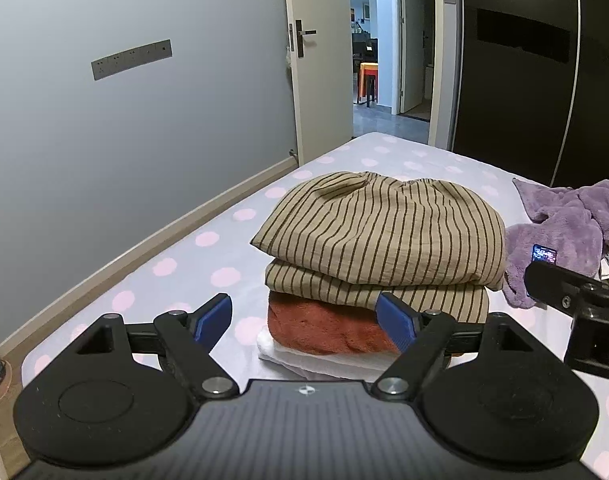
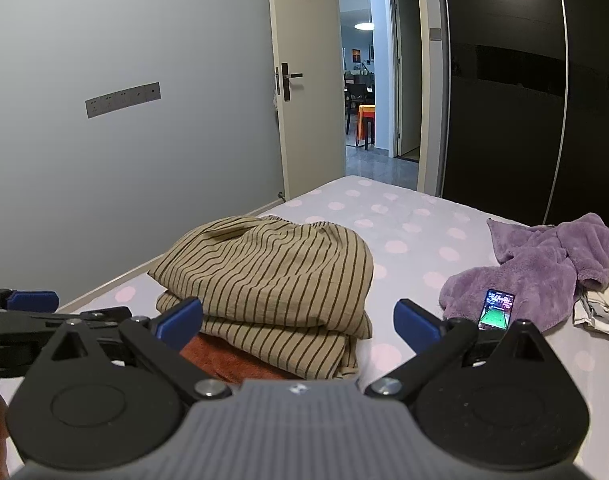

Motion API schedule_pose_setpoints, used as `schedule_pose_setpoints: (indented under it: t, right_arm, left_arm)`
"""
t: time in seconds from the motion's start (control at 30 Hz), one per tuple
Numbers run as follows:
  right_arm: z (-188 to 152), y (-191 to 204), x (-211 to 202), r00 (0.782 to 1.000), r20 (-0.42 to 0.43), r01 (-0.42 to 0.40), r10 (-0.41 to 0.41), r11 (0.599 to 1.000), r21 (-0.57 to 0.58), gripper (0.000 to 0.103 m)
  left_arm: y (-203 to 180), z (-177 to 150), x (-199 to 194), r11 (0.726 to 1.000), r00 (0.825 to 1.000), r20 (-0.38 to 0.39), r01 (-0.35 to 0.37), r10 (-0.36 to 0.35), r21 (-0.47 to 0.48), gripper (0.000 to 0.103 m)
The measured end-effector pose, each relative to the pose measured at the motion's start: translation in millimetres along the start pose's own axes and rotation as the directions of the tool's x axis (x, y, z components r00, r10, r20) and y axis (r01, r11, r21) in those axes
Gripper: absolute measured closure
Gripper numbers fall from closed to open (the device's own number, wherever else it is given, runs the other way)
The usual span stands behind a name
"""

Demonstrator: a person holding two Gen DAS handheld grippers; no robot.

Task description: Fold clothes

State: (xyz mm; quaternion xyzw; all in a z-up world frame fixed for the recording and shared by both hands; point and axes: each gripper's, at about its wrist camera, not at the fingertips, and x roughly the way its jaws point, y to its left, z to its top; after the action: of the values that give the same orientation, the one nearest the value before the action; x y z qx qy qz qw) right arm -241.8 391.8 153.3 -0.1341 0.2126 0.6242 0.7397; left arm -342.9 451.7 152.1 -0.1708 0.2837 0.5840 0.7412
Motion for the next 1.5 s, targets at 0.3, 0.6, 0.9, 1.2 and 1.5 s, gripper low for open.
schedule_pose_setpoints:
  t: [0.3,0.6,0.9,1.2,1.5]
  right_arm:
    - [1,3,-9,1.0,0.013,-0.003,0.003,1.0,0.001,0.001]
    - [-2,-13,2,0.997,0.059,-0.05,0.049,0.999,0.013,0.001]
    - [32,-20,90,0.987,0.078,-0.13,0.138,0.987,-0.097,0.003]
    - [62,27,239,0.988,-0.134,-0.105,0.078,0.973,-0.207,0.042]
    - [68,19,253,0.984,-0.126,-0.148,0.125,0.971,-0.189,0.103]
  left_arm:
    - [3,-3,-6,1.0,1.0,-0.001,0.001,-0.001,-0.007,0.024]
    - [13,21,23,0.996,0.996,0.037,0.075,-0.076,0.04,0.024]
    - [22,88,131,0.971,0.977,0.036,0.204,-0.21,0.126,0.026]
    - [51,100,204,0.979,0.982,-0.007,0.187,-0.188,0.076,0.026]
    - [64,90,210,0.977,0.979,0.014,0.202,-0.204,0.069,0.026]
